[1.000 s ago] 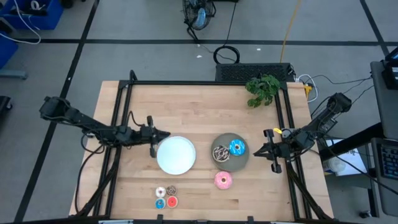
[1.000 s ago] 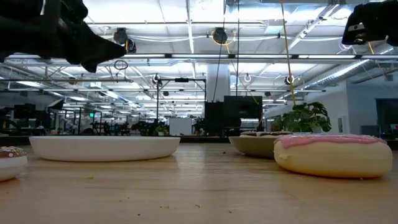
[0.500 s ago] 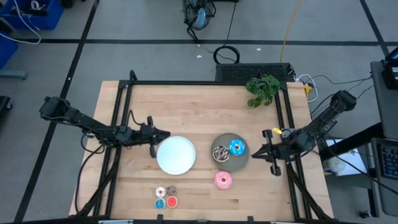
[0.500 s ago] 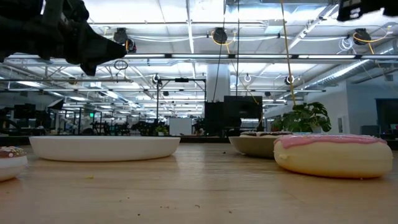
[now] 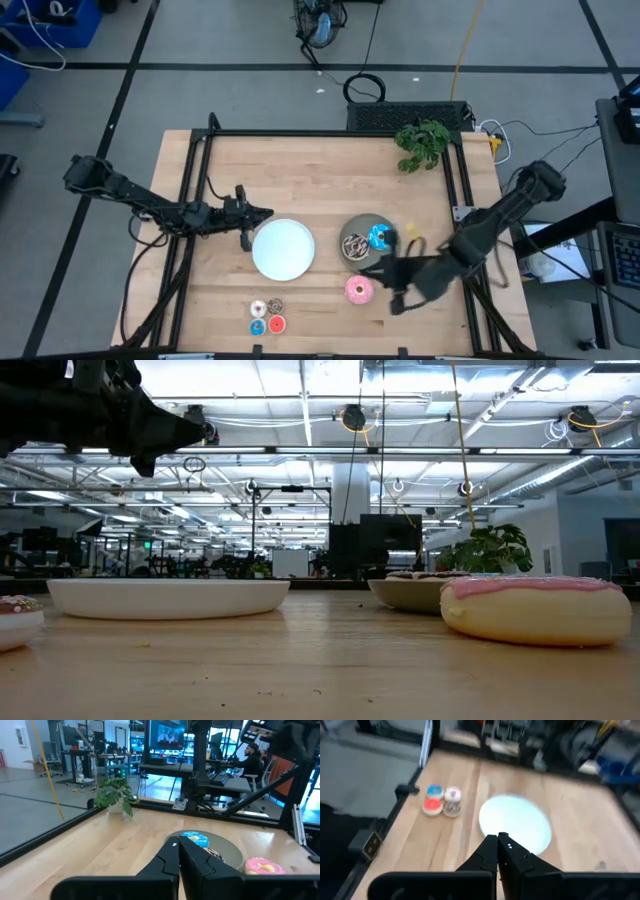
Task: Pick & Place donuts
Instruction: Put the large pink donut on the gray plate
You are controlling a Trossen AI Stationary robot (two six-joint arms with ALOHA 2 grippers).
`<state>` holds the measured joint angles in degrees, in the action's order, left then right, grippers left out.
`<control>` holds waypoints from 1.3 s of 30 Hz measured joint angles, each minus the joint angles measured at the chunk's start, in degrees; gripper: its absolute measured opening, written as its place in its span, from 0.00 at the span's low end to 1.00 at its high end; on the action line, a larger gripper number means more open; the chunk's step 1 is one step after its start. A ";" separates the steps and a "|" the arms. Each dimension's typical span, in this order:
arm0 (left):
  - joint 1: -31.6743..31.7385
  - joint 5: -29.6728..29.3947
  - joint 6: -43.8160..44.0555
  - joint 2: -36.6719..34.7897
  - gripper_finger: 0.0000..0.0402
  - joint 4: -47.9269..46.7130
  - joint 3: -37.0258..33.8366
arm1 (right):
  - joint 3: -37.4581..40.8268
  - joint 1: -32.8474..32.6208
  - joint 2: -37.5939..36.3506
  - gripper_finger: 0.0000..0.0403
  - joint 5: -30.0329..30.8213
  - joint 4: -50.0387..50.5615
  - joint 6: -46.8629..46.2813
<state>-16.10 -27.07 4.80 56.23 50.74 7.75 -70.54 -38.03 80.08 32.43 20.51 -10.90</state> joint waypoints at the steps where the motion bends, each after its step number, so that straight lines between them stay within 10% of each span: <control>1: 0.00 0.00 0.00 0.00 0.01 0.00 0.00 | -3.55 0.72 2.68 0.00 -1.68 3.90 -1.28; 8: 0.00 -0.92 -0.15 0.00 0.06 0.05 0.00 | -13.42 3.30 16.68 0.00 -16.01 15.31 -5.22; 16: 0.00 -2.10 -2.16 0.00 0.10 0.01 0.00 | -13.40 3.60 24.54 0.03 -19.11 16.62 -6.13; 39: 0.00 -2.08 -3.13 0.00 0.10 -0.33 0.02 | -12.74 3.09 30.50 0.60 -21.80 20.27 -10.07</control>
<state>-16.10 -29.15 1.67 56.23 50.41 7.77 -83.29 -34.94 110.59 10.63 40.78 -20.98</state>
